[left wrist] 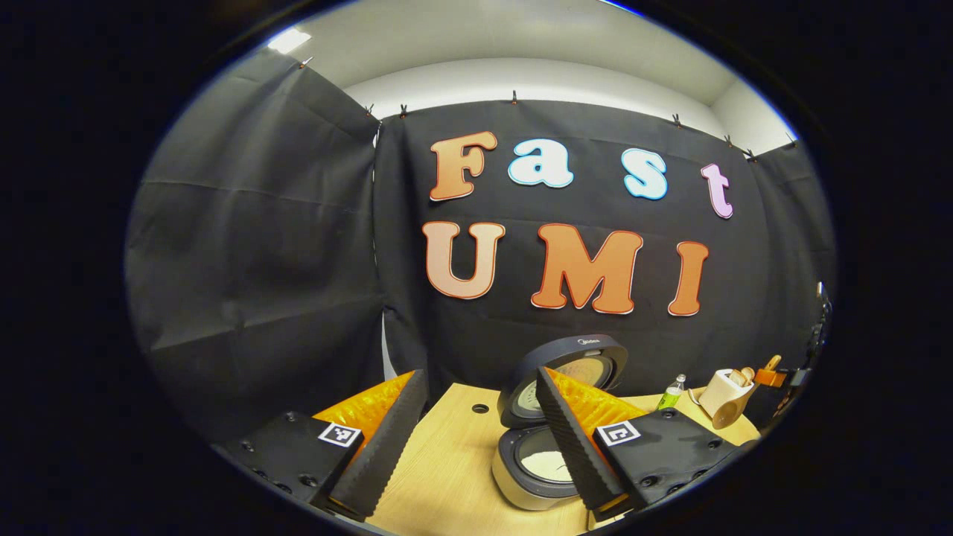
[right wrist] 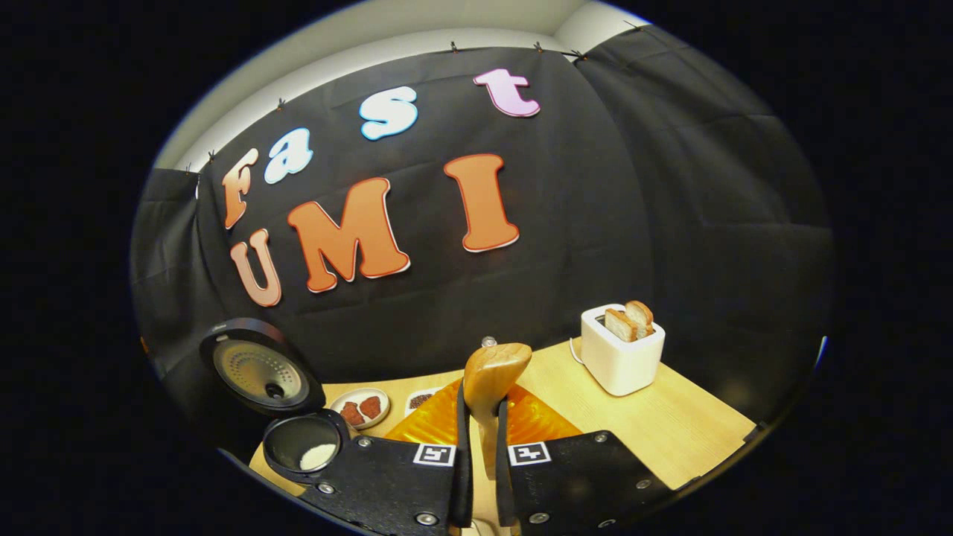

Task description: Close the left gripper, press the button to open the rice cooker; take a wooden spoon from the chopstick holder with the right hand, scoop a spoonful of rice and pour it into the rice cooker, then put the wooden spoon back into the chopstick holder.

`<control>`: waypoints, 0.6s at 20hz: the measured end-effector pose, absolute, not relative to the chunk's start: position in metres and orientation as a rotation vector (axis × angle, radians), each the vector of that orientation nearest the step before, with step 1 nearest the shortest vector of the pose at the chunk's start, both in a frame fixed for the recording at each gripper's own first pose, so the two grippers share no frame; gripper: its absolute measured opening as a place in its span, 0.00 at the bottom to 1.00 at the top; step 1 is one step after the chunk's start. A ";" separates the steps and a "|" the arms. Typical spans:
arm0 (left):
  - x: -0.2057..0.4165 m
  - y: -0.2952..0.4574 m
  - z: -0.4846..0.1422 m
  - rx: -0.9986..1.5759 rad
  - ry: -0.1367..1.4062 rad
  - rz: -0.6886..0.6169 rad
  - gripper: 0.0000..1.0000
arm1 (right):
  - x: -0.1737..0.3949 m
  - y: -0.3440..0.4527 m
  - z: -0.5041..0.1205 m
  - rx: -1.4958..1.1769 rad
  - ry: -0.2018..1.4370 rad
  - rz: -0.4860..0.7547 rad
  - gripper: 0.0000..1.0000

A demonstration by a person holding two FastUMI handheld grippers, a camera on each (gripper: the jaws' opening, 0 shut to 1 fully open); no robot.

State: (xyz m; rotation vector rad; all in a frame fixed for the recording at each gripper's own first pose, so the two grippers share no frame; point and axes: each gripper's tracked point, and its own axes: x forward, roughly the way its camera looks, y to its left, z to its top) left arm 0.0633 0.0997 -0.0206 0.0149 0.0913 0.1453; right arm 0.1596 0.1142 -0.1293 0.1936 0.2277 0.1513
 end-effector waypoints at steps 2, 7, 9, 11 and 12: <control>0.062 0.085 -0.020 0.017 0.100 0.138 0.97 | 0.163 0.103 -0.153 0.216 0.264 0.144 0.12; 0.059 0.061 -0.013 0.056 0.101 0.142 0.99 | 0.168 0.092 -0.211 0.224 0.350 0.150 0.12; 0.057 0.053 -0.012 0.070 0.108 0.144 1.00 | 0.170 0.092 -0.229 0.232 0.382 0.161 0.12; 0.054 0.049 -0.012 0.074 0.115 0.150 1.00 | 0.171 0.093 -0.243 0.254 0.403 0.174 0.12; 0.053 0.045 -0.012 0.074 0.120 0.149 1.00 | 0.173 0.093 -0.251 0.267 0.415 0.175 0.12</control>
